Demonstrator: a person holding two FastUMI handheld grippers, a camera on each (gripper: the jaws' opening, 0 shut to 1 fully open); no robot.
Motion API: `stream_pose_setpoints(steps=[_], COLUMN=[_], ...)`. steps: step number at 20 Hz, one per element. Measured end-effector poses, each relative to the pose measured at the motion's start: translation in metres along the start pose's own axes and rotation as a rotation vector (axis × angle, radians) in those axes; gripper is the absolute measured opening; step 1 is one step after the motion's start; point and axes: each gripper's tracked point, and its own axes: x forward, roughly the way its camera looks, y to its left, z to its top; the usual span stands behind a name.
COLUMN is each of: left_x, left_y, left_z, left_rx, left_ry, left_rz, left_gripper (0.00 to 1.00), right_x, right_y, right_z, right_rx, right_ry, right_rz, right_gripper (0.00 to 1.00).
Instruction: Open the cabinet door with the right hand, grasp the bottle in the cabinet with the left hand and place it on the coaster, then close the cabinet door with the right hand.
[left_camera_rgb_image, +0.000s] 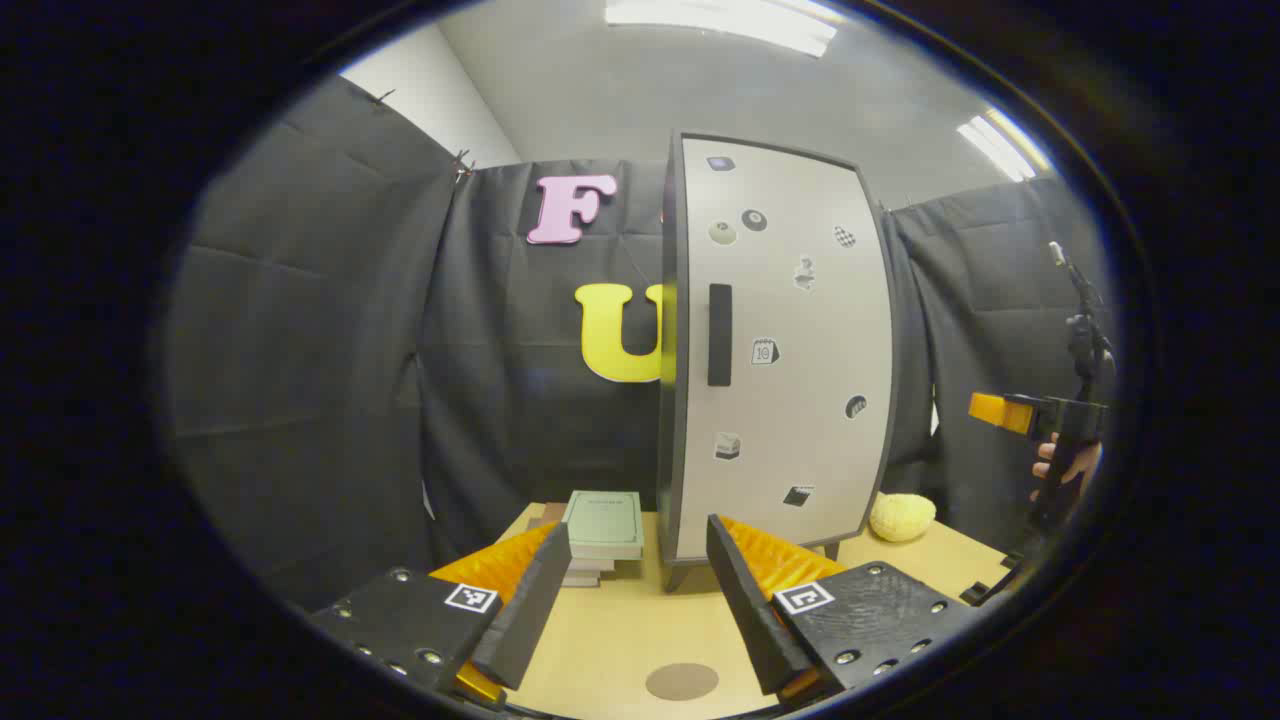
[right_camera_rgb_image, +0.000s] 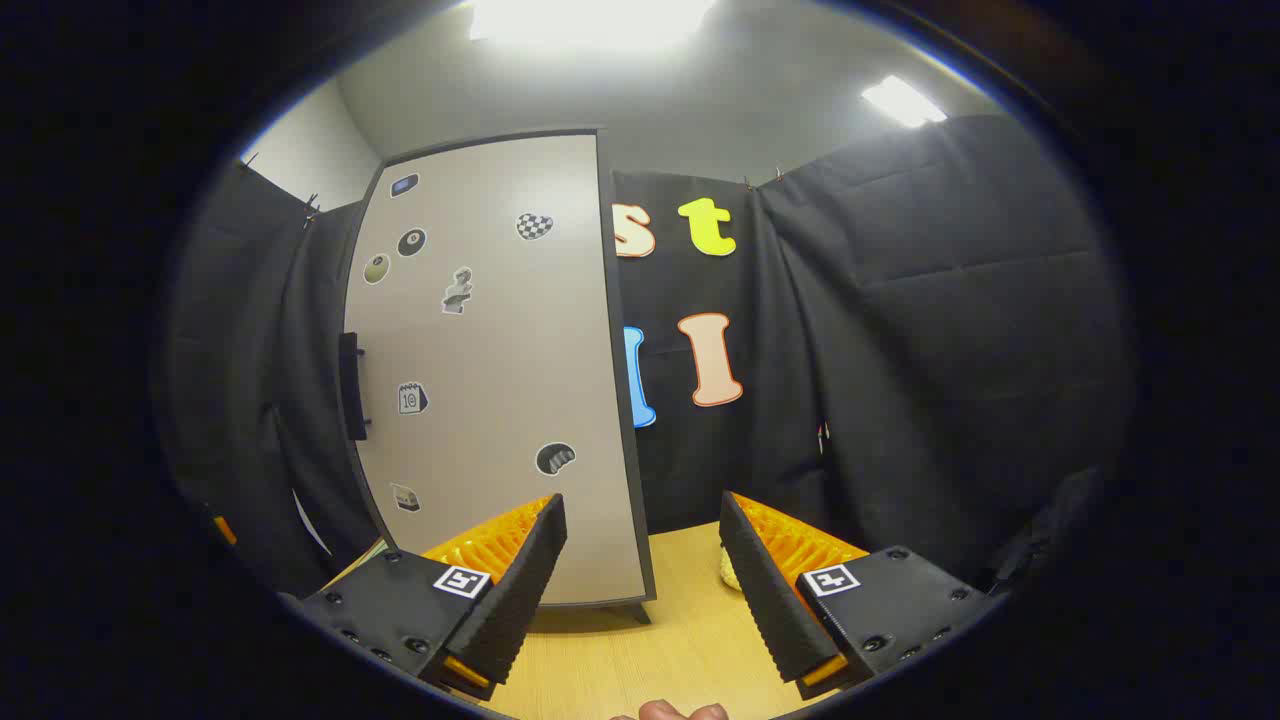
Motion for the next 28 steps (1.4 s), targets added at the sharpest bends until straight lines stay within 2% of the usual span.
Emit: stream_pose_setpoints(steps=[1, 2, 5, 7, 8, 12, 13, 14, 15, 17, 20, 24, 25, 26, 27, 28], left_x=[-0.001, 0.000, 0.002, 0.003, 0.002, 0.005, 0.006, 0.007, 0.009, 0.009, 0.007, -0.004, -0.006, -0.009, -0.012, -0.015], left_y=[0.003, 0.004, 0.012, 0.013, 0.013, 0.016, 0.017, 0.017, 0.019, 0.022, 0.028, 0.036, 0.039, 0.041, 0.043, 0.043], left_z=[-0.001, 0.000, 0.002, 0.002, 0.001, -0.005, -0.005, -0.005, -0.005, -0.004, -0.008, -0.028, -0.033, -0.036, -0.039, -0.044], left_rx=[0.001, 0.006, 0.012, -0.002, -0.009, -0.009, -0.010, -0.012, -0.014, -0.016, -0.017, -0.018, -0.018, -0.022, -0.033, -0.045], left_ry=[0.006, 0.005, 0.001, 0.001, 0.001, 0.015, 0.014, 0.015, 0.016, 0.011, 0.004, 0.035, 0.043, 0.049, 0.055, 0.060], left_rz=[-0.004, -0.007, -0.006, -0.008, -0.011, -0.013, -0.013, -0.012, -0.010, -0.003, 0.025, 0.056, 0.063, 0.069, 0.073, 0.076], left_gripper=[0.82, 0.85, 0.85, 0.87, 0.82, 0.85, 0.82, 0.84, 0.82, 0.84, 0.82, 0.82, 0.85, 0.82, 0.85, 0.85], right_x=[-0.001, -0.002, -0.007, -0.009, -0.010, -0.010, -0.010, -0.009, -0.009, -0.007, 0.007, 0.026, 0.032, 0.038, 0.043, 0.050], right_y=[0.004, 0.009, 0.023, 0.030, 0.033, 0.042, 0.044, 0.046, 0.049, 0.053, 0.050, 0.069, 0.076, 0.084, 0.093, 0.102], right_z=[-0.002, -0.005, -0.008, -0.010, -0.011, -0.011, -0.010, -0.010, -0.009, -0.007, 0.001, 0.023, 0.029, 0.037, 0.045, 0.052], right_rx=[-0.002, -0.004, -0.016, -0.034, -0.038, -0.036, -0.037, -0.038, -0.039, -0.047, -0.111, -0.055, -0.044, -0.029, -0.016, -0.006], right_ry=[0.008, 0.018, 0.029, 0.039, 0.043, 0.050, 0.051, 0.050, 0.049, 0.049, 0.054, 0.069, 0.072, 0.071, 0.073, 0.075], right_rz=[0.007, 0.012, 0.039, 0.053, 0.058, 0.072, 0.076, 0.079, 0.085, 0.098, 0.085, 0.133, 0.148, 0.162, 0.178, 0.190], right_gripper=[0.93, 0.98, 0.93, 0.93, 0.93, 0.93, 0.93, 0.98, 0.93, 0.93, 0.98, 0.94, 0.98, 0.94, 0.98, 0.94])
